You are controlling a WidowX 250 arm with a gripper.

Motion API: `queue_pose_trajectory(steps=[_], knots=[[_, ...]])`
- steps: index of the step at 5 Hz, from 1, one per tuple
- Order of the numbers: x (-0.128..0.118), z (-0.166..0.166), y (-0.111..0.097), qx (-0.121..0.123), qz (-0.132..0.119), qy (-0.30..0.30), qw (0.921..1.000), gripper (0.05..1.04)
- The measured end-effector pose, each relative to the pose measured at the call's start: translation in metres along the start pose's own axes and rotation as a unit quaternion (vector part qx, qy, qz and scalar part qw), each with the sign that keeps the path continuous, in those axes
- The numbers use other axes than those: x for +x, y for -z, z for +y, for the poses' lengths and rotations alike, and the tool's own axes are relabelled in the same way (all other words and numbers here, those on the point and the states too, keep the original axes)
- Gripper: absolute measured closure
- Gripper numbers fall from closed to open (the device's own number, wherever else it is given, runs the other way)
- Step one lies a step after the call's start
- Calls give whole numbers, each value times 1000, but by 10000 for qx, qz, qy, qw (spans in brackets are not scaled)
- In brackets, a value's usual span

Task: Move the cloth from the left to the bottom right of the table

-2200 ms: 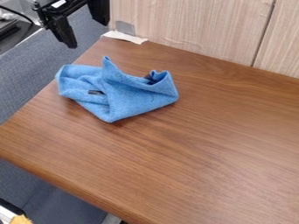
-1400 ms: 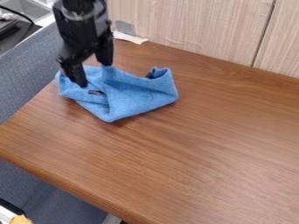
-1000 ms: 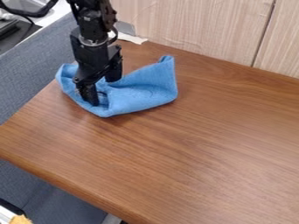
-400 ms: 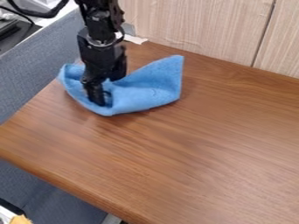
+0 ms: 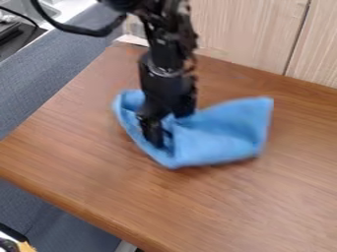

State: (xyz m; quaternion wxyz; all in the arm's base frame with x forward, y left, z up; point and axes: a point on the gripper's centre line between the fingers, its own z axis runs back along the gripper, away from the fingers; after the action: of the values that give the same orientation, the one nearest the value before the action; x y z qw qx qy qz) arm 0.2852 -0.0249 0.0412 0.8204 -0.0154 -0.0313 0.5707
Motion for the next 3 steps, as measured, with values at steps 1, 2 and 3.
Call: queue_pose_trajectory(steps=[1, 2, 3], knots=[[-38, 7, -2, 38, 7, 547, 9985, 85], [-56, 17, -2, 52, -4, 848, 9964, 85], [-64, 22, -6, 44, 30, 965, 9953, 85]])
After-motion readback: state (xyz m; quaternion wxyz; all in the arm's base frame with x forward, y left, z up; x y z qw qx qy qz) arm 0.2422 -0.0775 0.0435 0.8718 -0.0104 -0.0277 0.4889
